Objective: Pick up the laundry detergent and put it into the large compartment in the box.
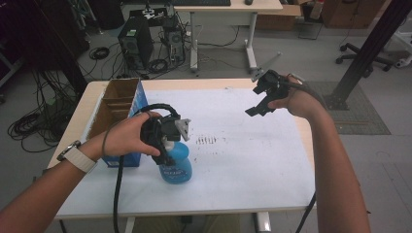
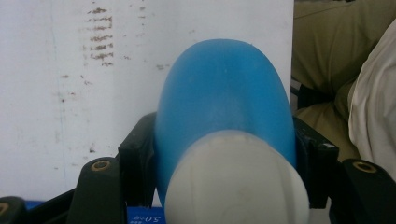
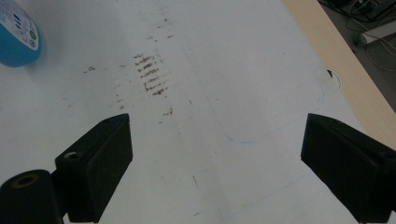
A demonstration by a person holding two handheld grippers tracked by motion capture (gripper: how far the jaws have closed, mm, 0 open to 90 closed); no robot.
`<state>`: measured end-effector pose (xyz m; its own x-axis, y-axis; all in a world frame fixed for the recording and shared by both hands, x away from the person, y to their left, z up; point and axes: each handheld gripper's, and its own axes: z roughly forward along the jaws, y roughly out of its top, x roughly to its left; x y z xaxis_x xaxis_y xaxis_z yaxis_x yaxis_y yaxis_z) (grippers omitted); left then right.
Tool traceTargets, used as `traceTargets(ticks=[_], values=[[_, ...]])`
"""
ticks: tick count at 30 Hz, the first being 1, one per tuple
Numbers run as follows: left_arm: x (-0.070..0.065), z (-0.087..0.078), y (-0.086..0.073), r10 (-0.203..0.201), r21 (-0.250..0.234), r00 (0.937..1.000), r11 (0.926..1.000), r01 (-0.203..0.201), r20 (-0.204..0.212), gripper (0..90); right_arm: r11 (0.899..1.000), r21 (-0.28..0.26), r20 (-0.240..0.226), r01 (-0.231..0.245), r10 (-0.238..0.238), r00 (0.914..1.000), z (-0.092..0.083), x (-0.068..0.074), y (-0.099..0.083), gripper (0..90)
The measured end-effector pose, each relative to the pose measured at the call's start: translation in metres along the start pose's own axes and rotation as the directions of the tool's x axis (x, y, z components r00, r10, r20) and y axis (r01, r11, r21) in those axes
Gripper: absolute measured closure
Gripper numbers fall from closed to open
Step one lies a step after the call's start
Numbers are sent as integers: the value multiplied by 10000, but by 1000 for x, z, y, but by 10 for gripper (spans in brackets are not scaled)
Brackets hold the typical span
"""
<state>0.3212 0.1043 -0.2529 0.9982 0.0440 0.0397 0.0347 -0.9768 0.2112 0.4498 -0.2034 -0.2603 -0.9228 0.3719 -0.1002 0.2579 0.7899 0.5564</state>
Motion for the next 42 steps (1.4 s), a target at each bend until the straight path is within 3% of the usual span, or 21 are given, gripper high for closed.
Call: traceTargets(ticks=[16, 24, 33, 42], values=[[-4, -28, 4, -843, 144, 9957, 9963, 849, -391, 372, 10000, -3, 17, 91, -91, 10000, -2, 3, -1, 94], [-4, -42, 3, -1371, 87, 9882, 9904, 1380, -682, 373, 10000, -11, 30, 97, -97, 9999, -3, 5, -2, 94], [0, -61, 3, -2220, 21, 9717, 9748, 2229, -810, 374, 9999, 19, 92, 140, -140, 9999, -5, 6, -3, 94], [3, -82, 2, -3071, -410, 9439, 9517, 3043, -1213, 375, 9999, -22, 120, 148, -147, 9998, -5, 6, -3, 94]])
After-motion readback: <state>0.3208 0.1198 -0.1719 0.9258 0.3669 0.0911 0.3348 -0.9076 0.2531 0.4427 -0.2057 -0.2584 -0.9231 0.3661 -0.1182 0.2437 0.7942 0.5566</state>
